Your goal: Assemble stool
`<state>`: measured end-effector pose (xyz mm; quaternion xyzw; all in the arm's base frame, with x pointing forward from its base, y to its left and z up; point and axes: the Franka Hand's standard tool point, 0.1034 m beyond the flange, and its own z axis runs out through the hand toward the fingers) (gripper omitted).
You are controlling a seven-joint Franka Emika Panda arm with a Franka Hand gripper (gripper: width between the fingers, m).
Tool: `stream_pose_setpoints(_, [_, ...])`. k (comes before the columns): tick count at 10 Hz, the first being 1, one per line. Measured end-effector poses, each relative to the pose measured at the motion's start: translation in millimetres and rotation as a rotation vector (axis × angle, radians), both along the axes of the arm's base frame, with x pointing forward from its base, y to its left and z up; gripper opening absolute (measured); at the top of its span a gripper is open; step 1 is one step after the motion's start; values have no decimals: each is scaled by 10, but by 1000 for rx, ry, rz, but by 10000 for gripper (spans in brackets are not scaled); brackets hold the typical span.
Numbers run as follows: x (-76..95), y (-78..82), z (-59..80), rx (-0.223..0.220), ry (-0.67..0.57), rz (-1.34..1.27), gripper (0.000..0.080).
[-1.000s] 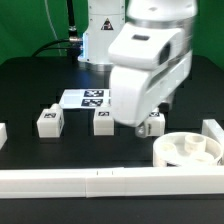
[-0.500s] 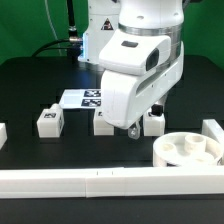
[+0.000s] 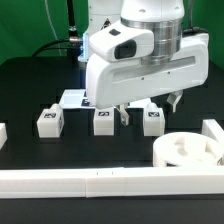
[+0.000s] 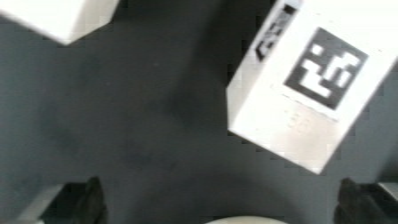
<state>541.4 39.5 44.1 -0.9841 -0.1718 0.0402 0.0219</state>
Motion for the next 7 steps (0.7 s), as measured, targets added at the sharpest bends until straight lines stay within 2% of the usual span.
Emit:
stream_pose_setpoints(4, [-9, 68, -6, 8, 14, -233, 649])
stream_pose_setpoints(6, [-80, 127, -38, -27, 47, -461, 649])
stream_pose_setpoints(7, [-90, 152, -45, -27, 54, -515, 649])
